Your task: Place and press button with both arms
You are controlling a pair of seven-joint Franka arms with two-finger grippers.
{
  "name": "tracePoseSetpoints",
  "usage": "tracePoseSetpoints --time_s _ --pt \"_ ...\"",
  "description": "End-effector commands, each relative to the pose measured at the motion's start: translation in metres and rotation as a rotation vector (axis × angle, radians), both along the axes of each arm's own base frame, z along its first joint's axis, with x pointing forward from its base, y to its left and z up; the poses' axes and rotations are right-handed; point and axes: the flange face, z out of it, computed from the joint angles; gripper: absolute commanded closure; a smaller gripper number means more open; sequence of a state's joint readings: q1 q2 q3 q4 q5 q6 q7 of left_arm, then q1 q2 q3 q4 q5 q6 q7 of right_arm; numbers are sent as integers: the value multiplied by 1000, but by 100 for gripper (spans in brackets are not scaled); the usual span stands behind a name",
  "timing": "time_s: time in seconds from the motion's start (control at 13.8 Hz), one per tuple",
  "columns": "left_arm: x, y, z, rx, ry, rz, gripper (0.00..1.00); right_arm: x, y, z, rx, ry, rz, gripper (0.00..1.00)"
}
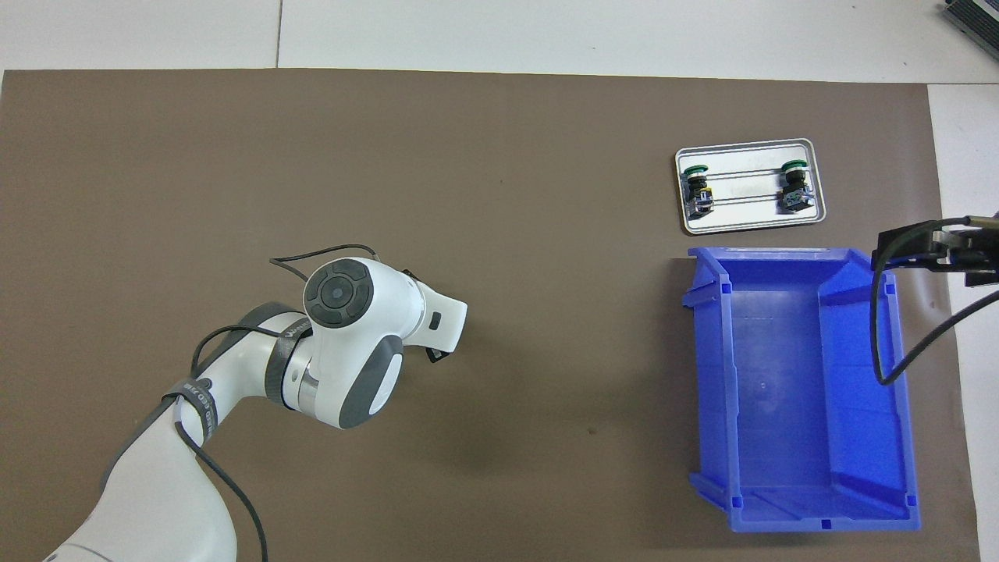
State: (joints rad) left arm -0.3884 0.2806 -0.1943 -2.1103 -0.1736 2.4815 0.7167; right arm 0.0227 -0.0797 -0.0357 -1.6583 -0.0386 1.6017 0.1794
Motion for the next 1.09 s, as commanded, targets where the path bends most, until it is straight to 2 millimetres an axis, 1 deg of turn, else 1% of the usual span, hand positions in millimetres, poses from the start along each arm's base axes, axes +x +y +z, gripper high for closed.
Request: tracePoseSetpoints --time_s 0.0,0.14,0.22,0.29,0.43,0.65,0.8,0.94,1.01 --pt "-6 5 4 -6 -16 -1 71 -7 -4 0 6 -13 20 0" --pt "-4 8 4 -7 -19 5 89 -7 -5 -1 6 -12 14 0" --pt "-3 9 4 -9 -23 8 96 -7 -5 -1 6 -12 17 0" --pt "-1 9 4 -13 -31 11 100 -7 -6 0 6 -13 15 0" --pt "4 8 7 -26 -55 17 100 -7 -6 0 6 -15 14 0" --pt "14 16 9 -40 -79 42 100 -7 -7 1 6 -16 9 0" --pt "27 29 8 -53 -73 79 100 -7 -7 2 15 -18 12 0" --pt "38 37 14 -91 -74 83 100 -6 -3 3 20 -20 16 0" --pt "47 51 15 -127 -66 95 100 -6 -3 3 20 -20 18 0"
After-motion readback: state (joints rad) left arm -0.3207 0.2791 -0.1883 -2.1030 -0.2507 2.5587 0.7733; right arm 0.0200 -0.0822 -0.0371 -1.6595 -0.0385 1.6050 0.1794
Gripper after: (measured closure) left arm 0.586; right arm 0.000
